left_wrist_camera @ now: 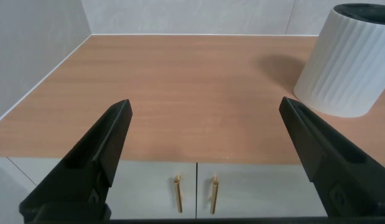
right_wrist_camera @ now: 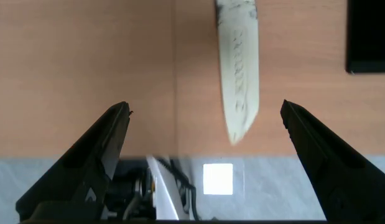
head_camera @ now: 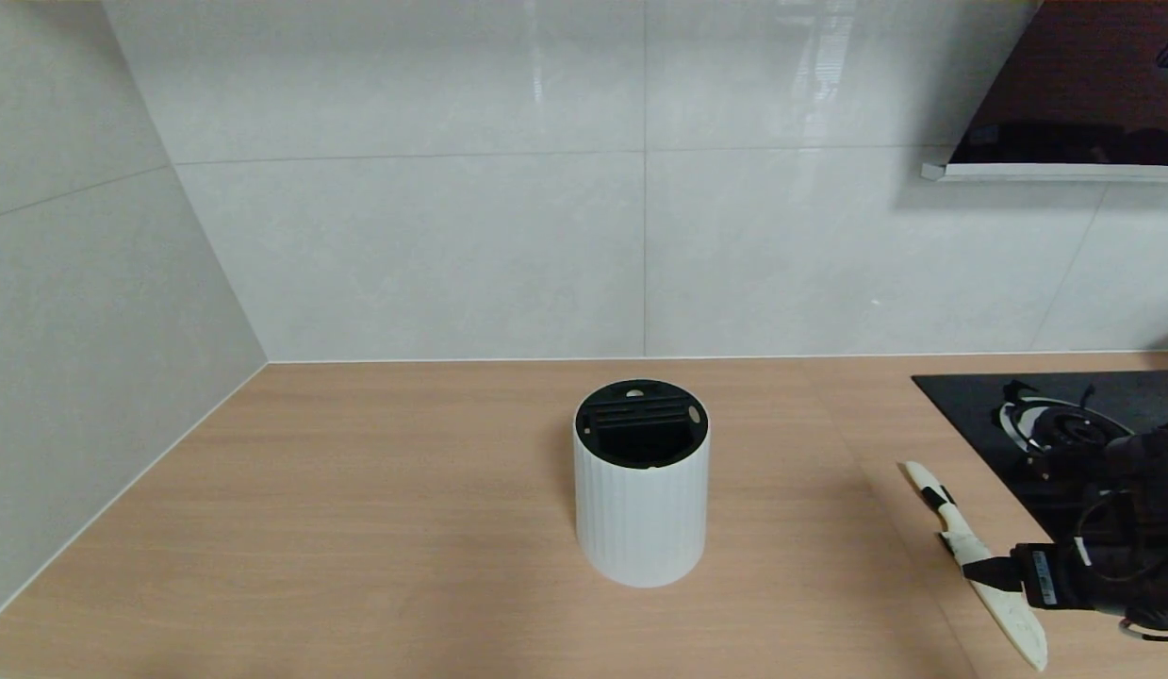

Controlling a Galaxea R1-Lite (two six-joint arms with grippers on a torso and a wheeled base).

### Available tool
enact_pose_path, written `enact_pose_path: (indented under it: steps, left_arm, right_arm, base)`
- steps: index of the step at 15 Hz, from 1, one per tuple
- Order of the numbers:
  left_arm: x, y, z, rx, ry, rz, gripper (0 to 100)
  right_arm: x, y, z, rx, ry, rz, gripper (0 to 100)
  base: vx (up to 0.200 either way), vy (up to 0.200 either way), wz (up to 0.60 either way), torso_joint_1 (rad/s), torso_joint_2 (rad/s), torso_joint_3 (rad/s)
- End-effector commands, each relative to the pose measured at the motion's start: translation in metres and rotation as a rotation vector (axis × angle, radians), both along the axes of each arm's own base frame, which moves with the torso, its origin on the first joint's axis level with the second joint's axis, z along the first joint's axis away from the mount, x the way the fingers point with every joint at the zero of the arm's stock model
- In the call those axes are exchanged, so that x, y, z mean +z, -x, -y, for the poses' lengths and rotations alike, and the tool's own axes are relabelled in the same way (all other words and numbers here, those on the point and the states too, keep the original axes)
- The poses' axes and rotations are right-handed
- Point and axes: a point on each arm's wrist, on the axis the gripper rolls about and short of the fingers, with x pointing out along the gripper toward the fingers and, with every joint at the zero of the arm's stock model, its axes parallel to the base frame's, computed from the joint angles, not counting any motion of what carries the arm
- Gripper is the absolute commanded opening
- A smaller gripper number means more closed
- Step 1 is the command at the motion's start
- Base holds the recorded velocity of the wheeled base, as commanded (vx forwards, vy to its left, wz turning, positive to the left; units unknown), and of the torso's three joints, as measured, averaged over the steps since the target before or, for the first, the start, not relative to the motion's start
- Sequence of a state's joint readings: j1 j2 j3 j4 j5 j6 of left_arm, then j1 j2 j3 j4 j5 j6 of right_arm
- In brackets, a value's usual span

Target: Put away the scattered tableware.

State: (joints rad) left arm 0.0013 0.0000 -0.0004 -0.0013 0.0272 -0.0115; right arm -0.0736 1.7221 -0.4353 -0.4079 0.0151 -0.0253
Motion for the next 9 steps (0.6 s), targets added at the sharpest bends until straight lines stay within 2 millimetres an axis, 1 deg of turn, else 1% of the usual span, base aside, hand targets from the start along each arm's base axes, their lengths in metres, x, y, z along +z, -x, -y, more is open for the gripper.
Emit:
enact_pose_path:
  steps: [1,2,4,6,9]
  left_arm:
    - [0.000,0.000,0.000,0.001,0.001,0.000,100]
    - [0.000,0.000,0.000,0.001,0.001,0.000,100]
    - [0.000,0.000,0.000,0.001,0.001,0.000,100]
    - [0.000,0.000,0.000,0.001,0.001,0.000,100]
    - [0.000,0.000,0.000,0.001,0.001,0.000,100]
  right_arm:
    - [-0.041,-0.019,0.005,-0.010,-0.008,-0.093,100]
    - [-0.051,-0.026,0.006,-0.009,-0.008,-0.082,100]
    - [-0.061,-0.033,0.006,0.000,-0.009,-0.062,100]
    - [-0.060,-0.038,0.006,0.003,-0.006,-0.012,100]
    - [-0.057,-0.047,0.007,0.007,0.005,0.020,100]
  base:
    - [0.000,0.000,0.00,0.000,0.00,0.000]
    - [0.000,0.000,0.00,0.000,0.00,0.000]
    - [0.000,0.000,0.00,0.000,0.00,0.000]
    - [0.000,0.000,0.00,0.000,0.00,0.000]
    - [0.000,0.000,0.00,0.000,0.00,0.000]
